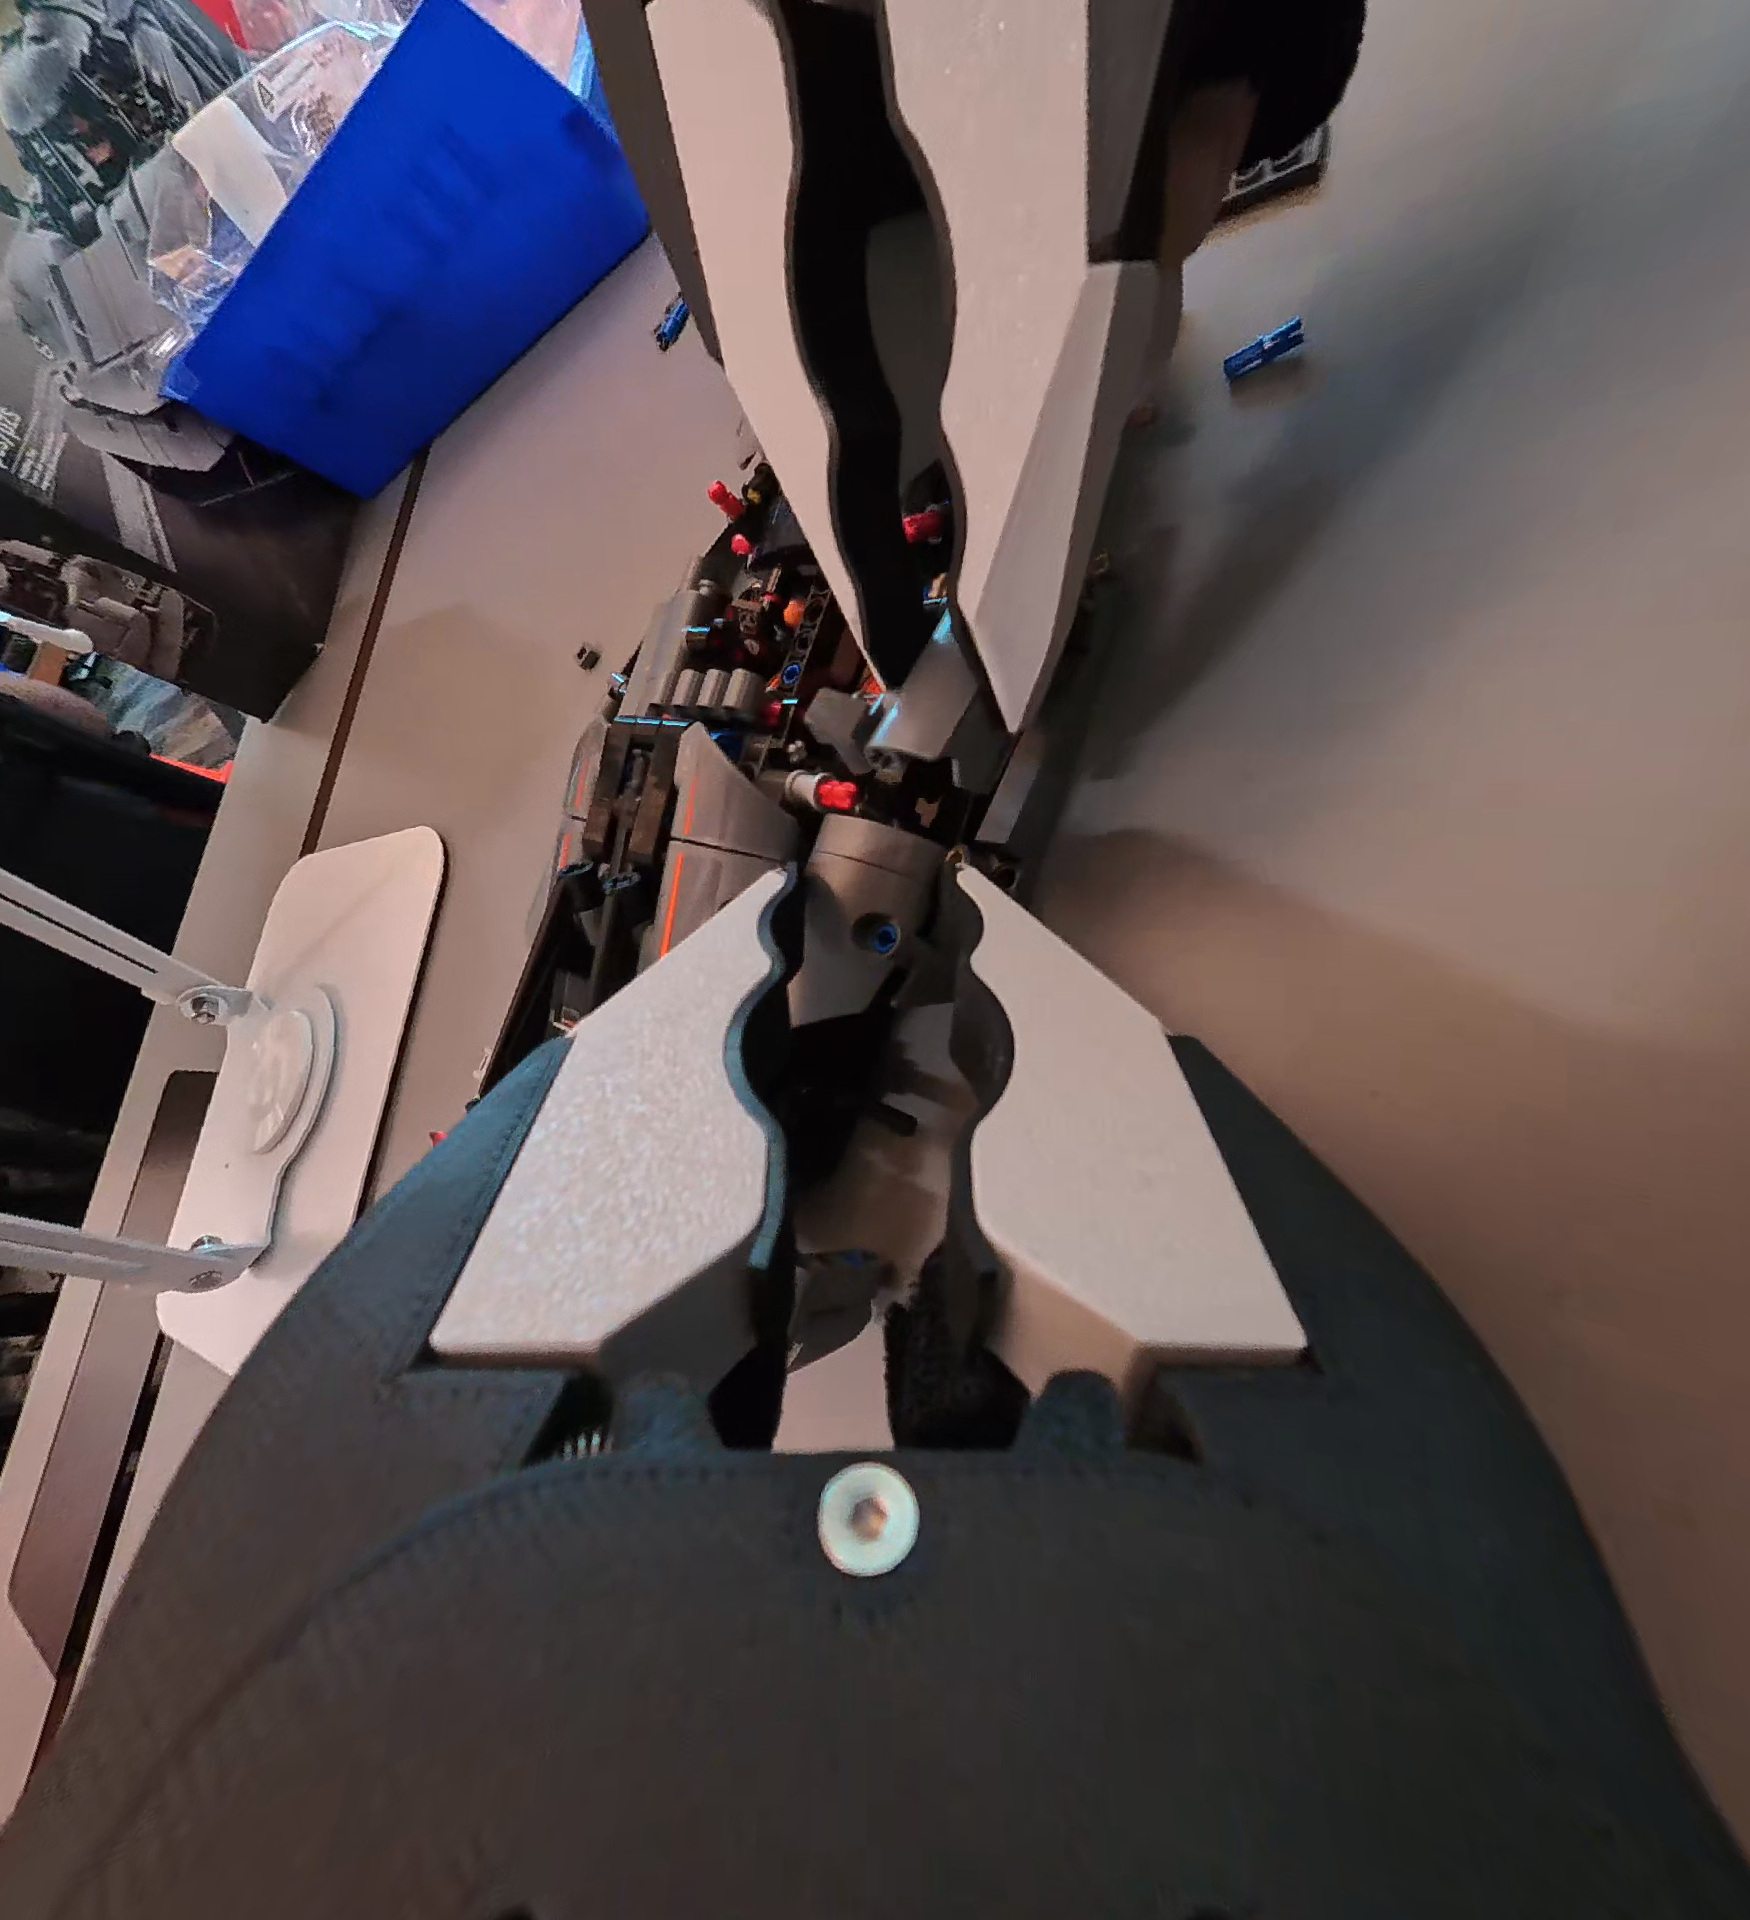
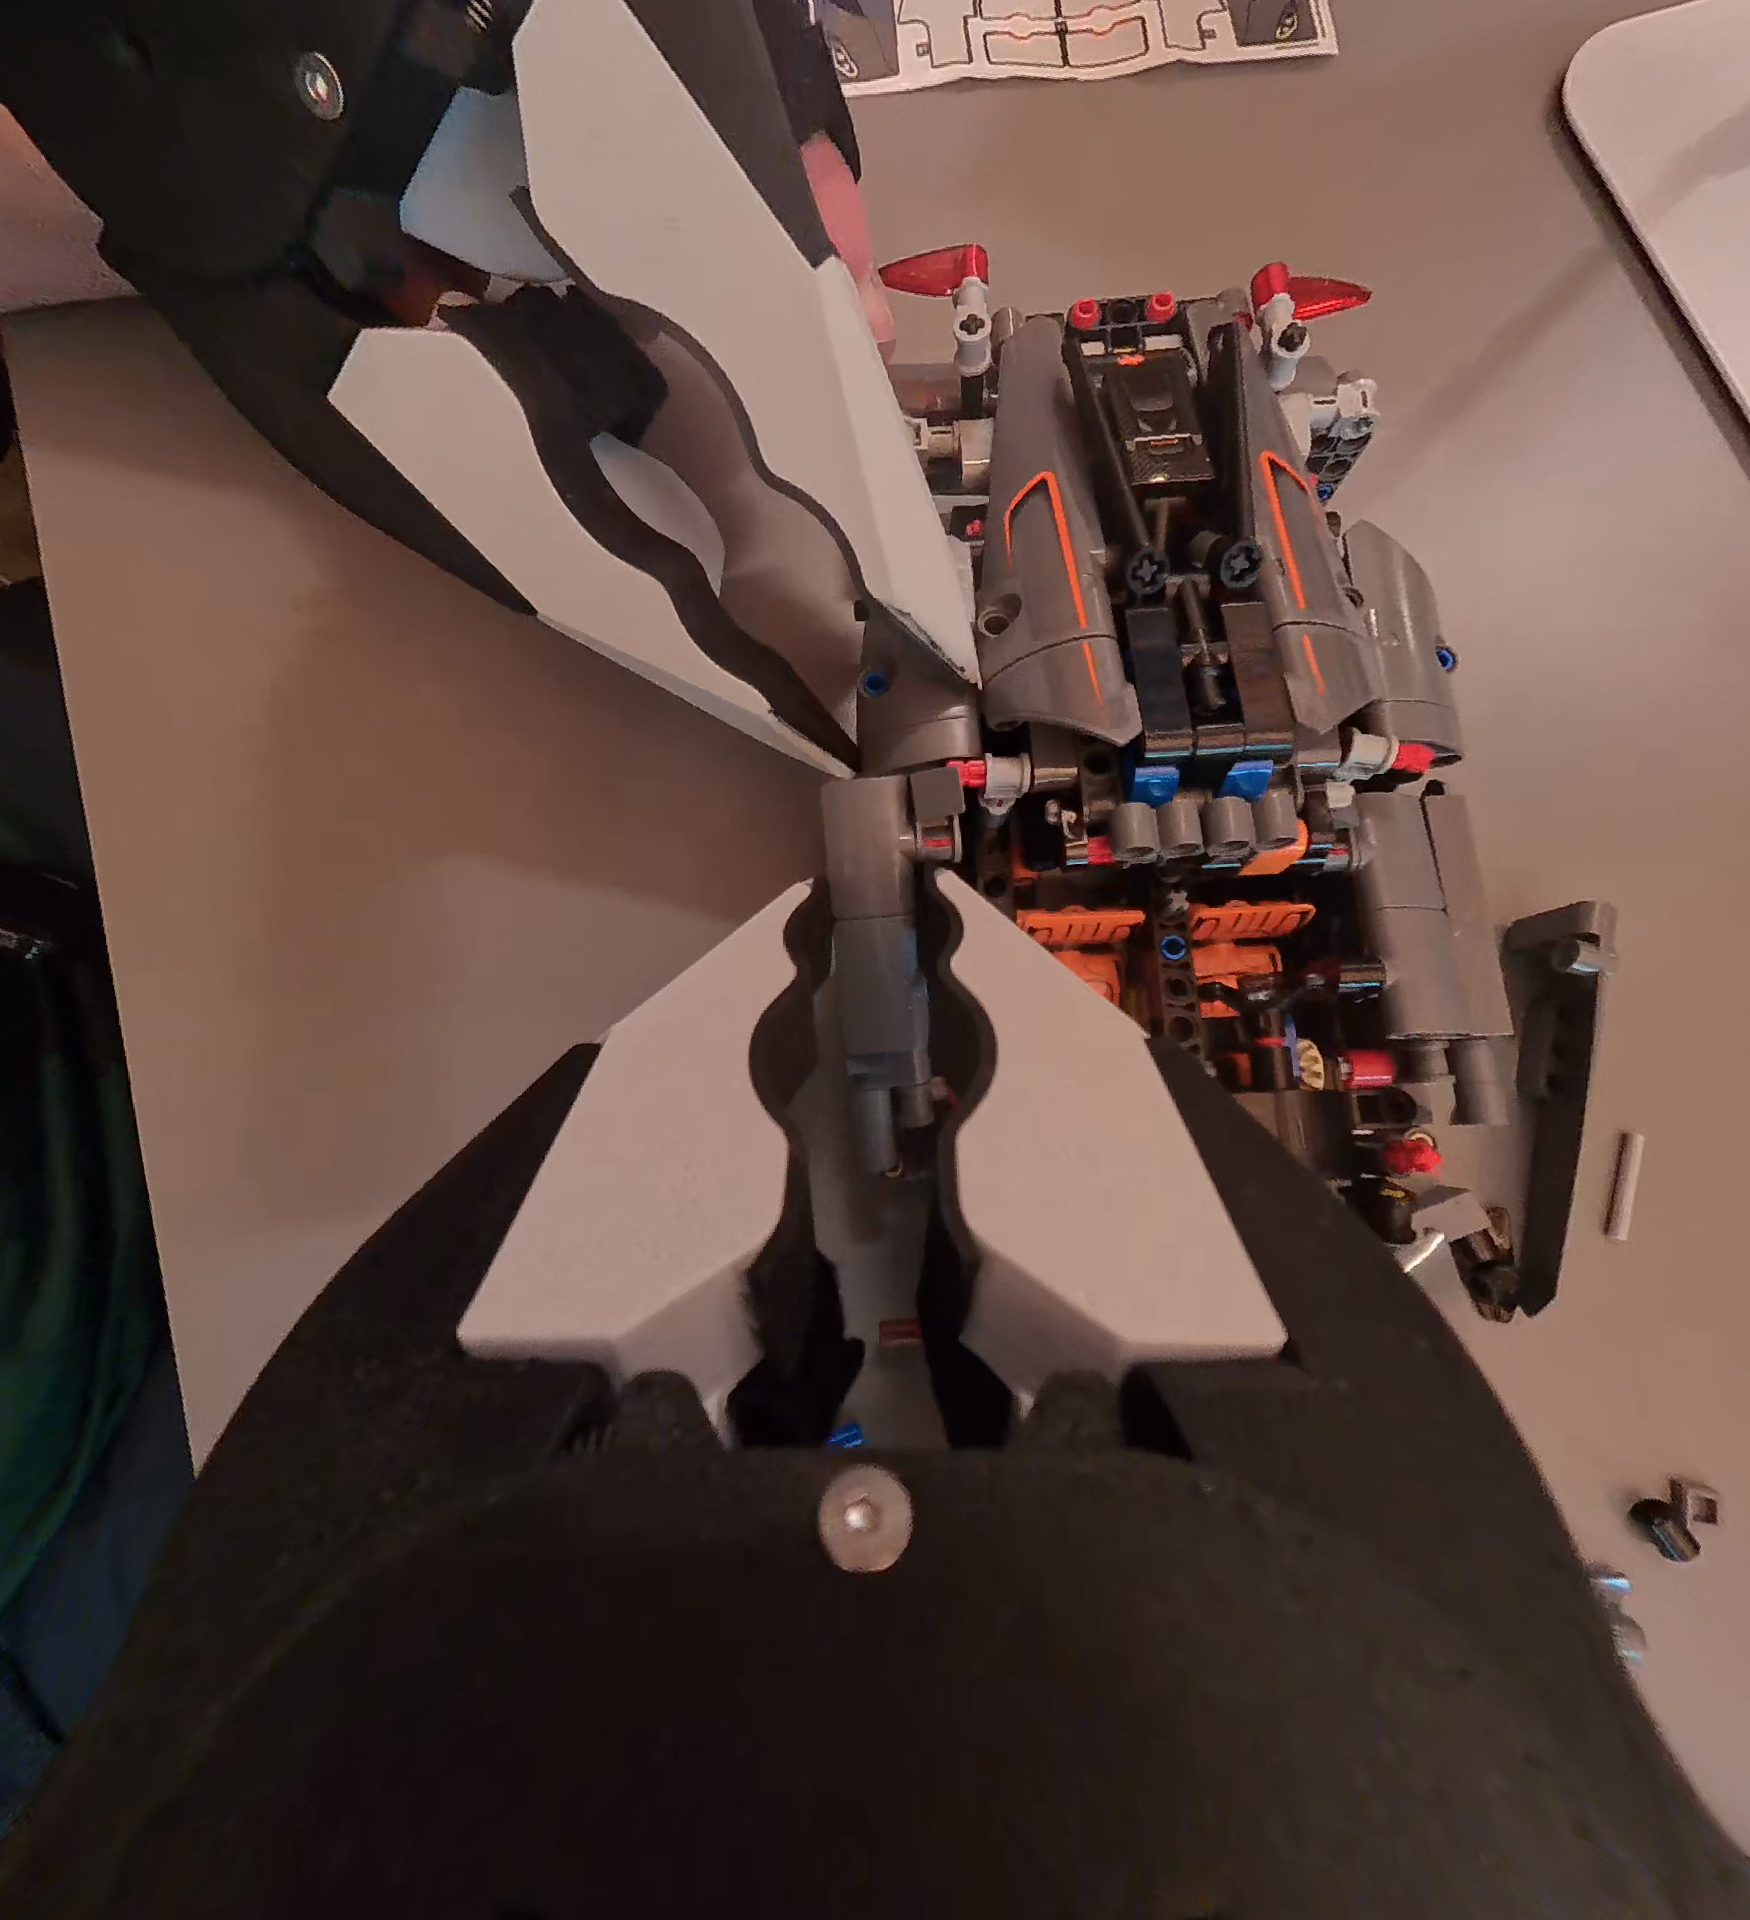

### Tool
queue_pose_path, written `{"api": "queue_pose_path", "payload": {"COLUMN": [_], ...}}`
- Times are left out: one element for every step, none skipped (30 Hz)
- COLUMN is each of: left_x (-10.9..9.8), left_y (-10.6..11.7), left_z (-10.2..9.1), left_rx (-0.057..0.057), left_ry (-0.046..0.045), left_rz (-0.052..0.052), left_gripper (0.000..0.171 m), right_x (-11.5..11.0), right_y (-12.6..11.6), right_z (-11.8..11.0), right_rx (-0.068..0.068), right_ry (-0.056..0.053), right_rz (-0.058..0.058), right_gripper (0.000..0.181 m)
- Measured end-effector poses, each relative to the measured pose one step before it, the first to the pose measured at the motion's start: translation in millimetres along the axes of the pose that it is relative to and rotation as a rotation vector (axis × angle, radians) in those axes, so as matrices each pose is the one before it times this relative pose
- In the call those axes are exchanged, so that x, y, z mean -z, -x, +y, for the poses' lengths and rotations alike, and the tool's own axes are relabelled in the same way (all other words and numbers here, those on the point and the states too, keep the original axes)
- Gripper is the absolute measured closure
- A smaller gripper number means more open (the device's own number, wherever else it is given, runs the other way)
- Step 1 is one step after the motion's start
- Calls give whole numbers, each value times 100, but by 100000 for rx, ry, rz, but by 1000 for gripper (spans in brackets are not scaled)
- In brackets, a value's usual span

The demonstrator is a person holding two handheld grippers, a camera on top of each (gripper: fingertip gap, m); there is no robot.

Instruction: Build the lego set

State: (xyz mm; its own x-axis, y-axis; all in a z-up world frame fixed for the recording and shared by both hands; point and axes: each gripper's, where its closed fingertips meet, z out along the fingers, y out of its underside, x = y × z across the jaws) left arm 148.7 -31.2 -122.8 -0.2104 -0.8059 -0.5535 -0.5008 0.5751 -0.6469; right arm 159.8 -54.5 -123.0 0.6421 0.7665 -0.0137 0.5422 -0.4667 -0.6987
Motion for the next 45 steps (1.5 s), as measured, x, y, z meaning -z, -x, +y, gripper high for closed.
{"api": "queue_pose_path", "payload": {"left_x": [-38, -23, 4, 10, -1, 9, 1, 2, 4, 4, 3, 13, 1, 8, -5, 3, 13, -7, 13, -3, 3, 9, -1, 7, 7, 16, 28, 109, 282, 100, 54, 6, 41, 50, 22, 7, 16, -15, -34, -17, 7, 21, 26, 67, 56], "left_y": [2, 0, 4, 0, 1, -2, -6, 6, -6, -4, 2, 5, -8, 2, -1, 5, -9, 2, -7, 7, -5, -6, 10, -11, -6, -8, -11, -55, 156, 401, 188, 44, 54, -153, -155, -40, 57, -28, -71, 6, 58, 11, 25, 131, 226], "left_z": [-10, -9, 0, 6, -1, 6, 2, -1, 1, 5, 0, 1, 9, -5, -4, 2, -2, 5, -4, 2, -3, 2, -6, -4, 4, -13, -22, -123, -99, 316, 139, -11, 35, -19, -16, 2, -5, -56, -65, 7, 44, 18, 22, 98, 197], "left_rx": [75, 561, 437, 193, 145, -30, -75, 111, 93, 65, 262, -63, -260, 208, 198, -69, -73, 134, 60, -16, 28, -84, -192, -141, -166, -92, -50, -264, -443, -387, -58, 209, 68, -164, 677, 667, -106, 241, 997, 512, -241, -32, 235, 39, 387], "left_ry": [-136, -225, -258, -295, -202, 6, 13, -114, -143, -42, 47, -61, -144, -96, -100, -59, 31, 33, -14, -25, 19, 92, 72, 7, 25, 1, -124, -713, -701, 1446, 222, 28, 435, -256, -639, -242, 16, -342, -627, 54, 486, 250, 138, 577, 1076], "left_rz": [-42, 215, 307, 229, 66, 15, 79, 103, 81, 38, 62, -37, -28, 115, 122, 38, -34, -11, 45, 17, -36, -35, -77, -82, -43, 11, 80, 286, -904, -2030, -398, 195, -188, 1004, 831, 236, -392, 217, 689, 111, -464, -240, -114, -579, -851], "left_gripper": [148, 149, 148, 148, 148, 148, 148, 148, 148, 148, 148, 148, 149, 148, 149, 148, 148, 149, 148, 149, 149, 149, 149, 149, 149, 149, 150, 154, 171, 171, 171, 171, 171, 171, 170, 169, 169, 168, 166, 164, 163, 163, 162, 161, 160], "right_x": [24, 19, 12, 7, 12, 11, 30, 57, 40, 41, 27, 25, 10, -6, 0, -2, -2, -28, -35, -52, -77, -94, -125, -150, -176, -165, -131, -118, -42, 46, 30, 9, 28, 27, 1, -9, 45, 136, 250, 345, 434, 490, 409, 236, 212], "right_y": [-5, -8, -12, -7, 3, 7, 1, -7, -3, -3, 4, 12, 17, -1, -1, 0, 11, 1, 1, 7, 9, 17, 10, 10, 34, 25, -18, -46, -137, -95, -20, 56, 45, 4, -39, -2, -6, 28, 178, -2, -273, -98, 19, -90, -234], "right_z": [19, 4, 0, -13, -5, -11, -3, -12, -17, -10, 0, -5, 3, 3, 0, 5, 8, -4, 9, 22, 20, 43, 49, 69, 99, 94, 87, 100, 74, 87, 49, 13, 23, 14, -29, -55, -107, -155, -132, -47, -79, -237, -265, -36, 149], "right_rx": [190, -40, -295, 111, 168, -107, -247, -168, -286, -286, -71, 263, 210, 3, 109, 264, 285, 198, 224, 321, 442, 568, 817, 938, 275, 1052, 726, 114, 88, -519, 773, 510, -538, -1095, -415, 317, -959, -1869, -1001, -174, -107, -968, -1326, -605, 452], "right_ry": [-484, -407, -343, -253, -223, -283, -404, -508, -515, -427, -323, -218, -106, -67, 1, 75, 106, 102, 181, 367, 656, 1043, 1401, 1765, 2173, 2429, 2518, 2768, 2216, 1674, 953, -61, -598, -565, -466, -477, -958, -1402, -1561, -1410, -1753, -2743, -2723, -893, -74], "right_rz": [-301, -381, -490, -388, -330, -421, -435, -385, -371, -322, -197, -28, -7, -42, -49, 15, 21, 10, 41, 122, 298, 380, 697, 1047, 816, 1128, 1312, 1315, 1622, 764, 650, 123, -523, -622, 4, 169, -319, -952, -1941, -355, 1290, -520, -1594, -633, 364], "right_gripper": [167, 167, 167, 167, 167, 167, 167, 167, 167, 167, 167, 167, 167, 167, 167, 167, 167, 167, 167, 167, 167, 167, 167, 167, 167, 167, 167, 167, 167, 168, 167, 167, 167, 167, 167, 167, 167, 164, 158, 155, 150, 146, 142, 141, 140]}}
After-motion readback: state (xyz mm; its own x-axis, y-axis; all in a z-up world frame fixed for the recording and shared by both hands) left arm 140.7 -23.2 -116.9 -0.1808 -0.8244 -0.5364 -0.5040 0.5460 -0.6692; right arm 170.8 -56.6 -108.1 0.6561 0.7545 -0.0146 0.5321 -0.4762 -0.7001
